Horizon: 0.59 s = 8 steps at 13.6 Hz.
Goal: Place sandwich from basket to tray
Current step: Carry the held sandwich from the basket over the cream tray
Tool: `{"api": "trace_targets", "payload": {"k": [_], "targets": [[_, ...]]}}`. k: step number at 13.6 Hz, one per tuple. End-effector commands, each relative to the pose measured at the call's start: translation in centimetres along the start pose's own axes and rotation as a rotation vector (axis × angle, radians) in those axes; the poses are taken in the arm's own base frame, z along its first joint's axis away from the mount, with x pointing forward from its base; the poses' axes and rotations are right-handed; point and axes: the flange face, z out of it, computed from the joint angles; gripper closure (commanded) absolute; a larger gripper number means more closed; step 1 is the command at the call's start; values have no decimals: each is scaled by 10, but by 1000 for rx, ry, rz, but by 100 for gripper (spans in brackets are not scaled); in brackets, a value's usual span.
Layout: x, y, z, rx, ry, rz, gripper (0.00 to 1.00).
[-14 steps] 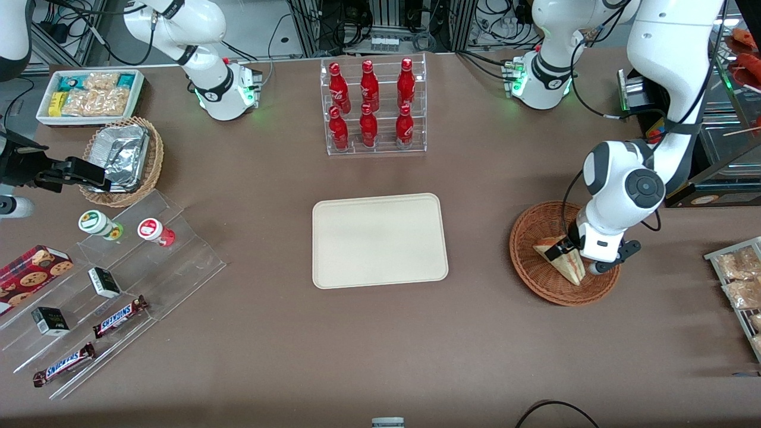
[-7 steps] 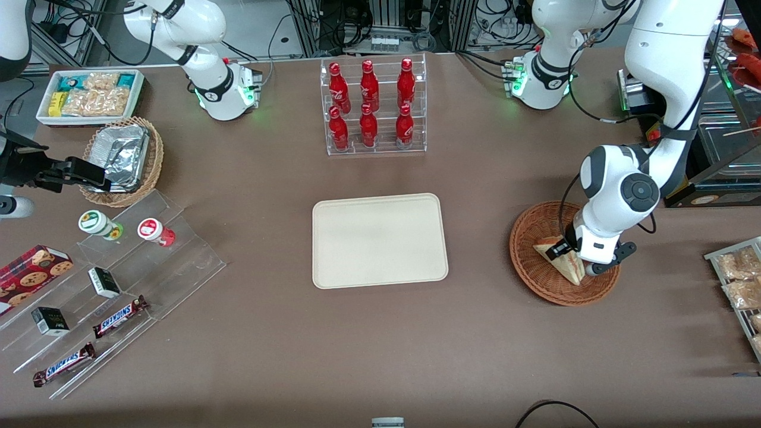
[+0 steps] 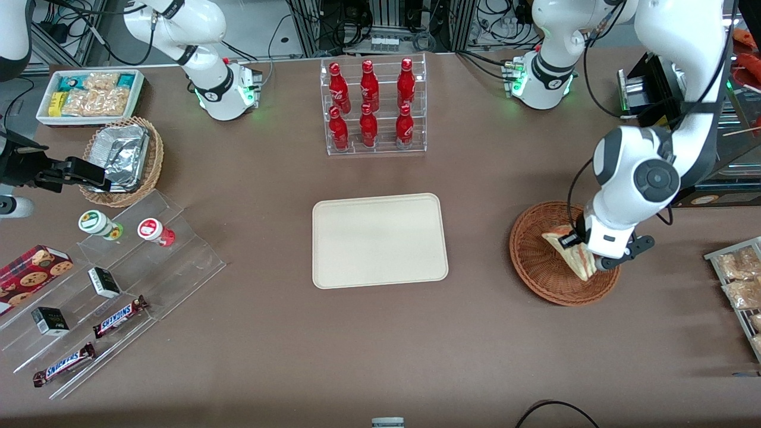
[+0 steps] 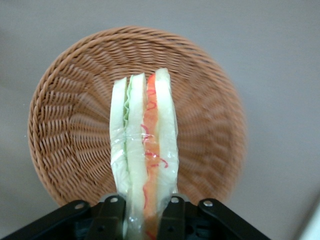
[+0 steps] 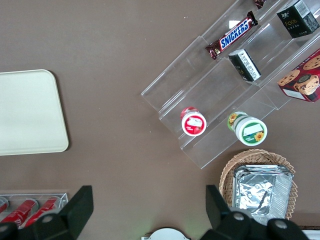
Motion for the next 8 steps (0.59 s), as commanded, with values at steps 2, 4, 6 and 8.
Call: {"api": "trace_targets", "payload": {"k": [2, 4, 6, 8], "targets": [[-40, 82, -84, 4, 6, 122, 99], [-63, 125, -102, -32, 5, 203, 99], [-85, 158, -104, -64, -6, 273, 99], [-109, 187, -92, -62, -10, 357, 100]]}}
